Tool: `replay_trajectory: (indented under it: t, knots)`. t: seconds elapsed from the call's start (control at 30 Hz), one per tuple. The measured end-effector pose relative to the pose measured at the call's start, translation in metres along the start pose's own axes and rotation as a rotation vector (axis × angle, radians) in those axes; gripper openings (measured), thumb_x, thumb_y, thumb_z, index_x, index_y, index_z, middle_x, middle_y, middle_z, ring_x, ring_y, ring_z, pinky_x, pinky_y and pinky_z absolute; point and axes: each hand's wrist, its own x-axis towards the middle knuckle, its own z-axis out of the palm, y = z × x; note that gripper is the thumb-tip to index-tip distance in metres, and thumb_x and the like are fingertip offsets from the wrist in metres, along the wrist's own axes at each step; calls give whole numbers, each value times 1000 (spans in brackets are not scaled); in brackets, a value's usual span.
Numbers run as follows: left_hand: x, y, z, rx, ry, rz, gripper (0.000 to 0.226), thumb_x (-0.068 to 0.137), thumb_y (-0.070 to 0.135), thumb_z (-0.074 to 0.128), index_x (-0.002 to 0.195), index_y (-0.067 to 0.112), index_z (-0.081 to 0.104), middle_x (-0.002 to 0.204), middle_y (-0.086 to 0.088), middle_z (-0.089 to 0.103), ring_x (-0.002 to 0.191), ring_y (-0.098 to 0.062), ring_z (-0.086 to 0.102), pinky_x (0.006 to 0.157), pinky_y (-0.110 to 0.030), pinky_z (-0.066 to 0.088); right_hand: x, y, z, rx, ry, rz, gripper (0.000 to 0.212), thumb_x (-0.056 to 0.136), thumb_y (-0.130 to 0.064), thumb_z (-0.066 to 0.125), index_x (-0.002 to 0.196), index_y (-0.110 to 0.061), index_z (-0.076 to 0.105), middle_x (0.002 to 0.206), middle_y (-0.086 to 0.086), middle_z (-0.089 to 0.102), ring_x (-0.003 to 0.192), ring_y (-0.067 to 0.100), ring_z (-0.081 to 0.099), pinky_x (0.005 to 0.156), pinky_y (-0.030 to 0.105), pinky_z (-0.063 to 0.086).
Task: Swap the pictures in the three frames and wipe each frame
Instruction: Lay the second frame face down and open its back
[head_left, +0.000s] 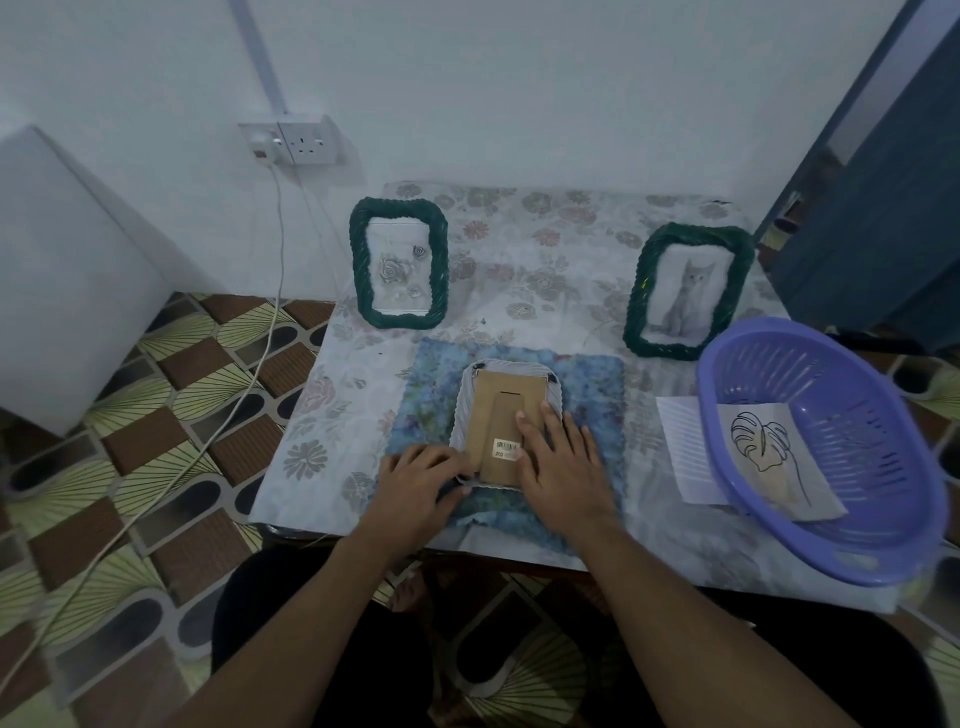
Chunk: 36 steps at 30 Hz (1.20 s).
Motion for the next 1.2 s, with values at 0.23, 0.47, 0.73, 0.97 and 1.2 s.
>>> replay_trajectory:
  t: [0.23,0.47,0.73,0.97,1.2]
  knots:
    - [14,20,-3,47,7,-148,56,94,59,26,135,29,49,141,5,46,132,-22,36,101,-45,36,1,1,-1,13,17,-8,53,104,-49,22,156,-41,12,166,-3,7,152,22,5,122,41,-3]
    - [19,25,13,179,-179,-184,61,98,65,15,155,43,3,166,3,1,151,-29,-7,118,-52,7,2,3,-3,53,-15,-20,53,104,-50,22,155,-43,10,166,-4,4,153,21,0,121,40,-6]
    - [18,25,15,192,-135,-187,61,98,66,17,154,46,3,165,3,8,151,-31,9,119,-51,11,-6,17,-7,350,18,-27,66,99,-39,37,158,-19,14,166,2,10,152,16,7,123,32,2]
    - [18,24,17,217,-122,-180,62,98,66,15,154,45,4,165,2,9,150,-31,12,118,-51,13,-23,22,3,217,-20,12,81,97,-56,32,158,-11,4,166,5,6,153,19,1,122,31,-3]
    - [18,24,18,202,-113,-180,63,97,67,13,154,44,6,165,1,12,150,-31,14,118,-52,14,-26,19,2,240,10,44,68,103,-41,37,158,-13,7,165,4,13,152,16,3,122,31,-3]
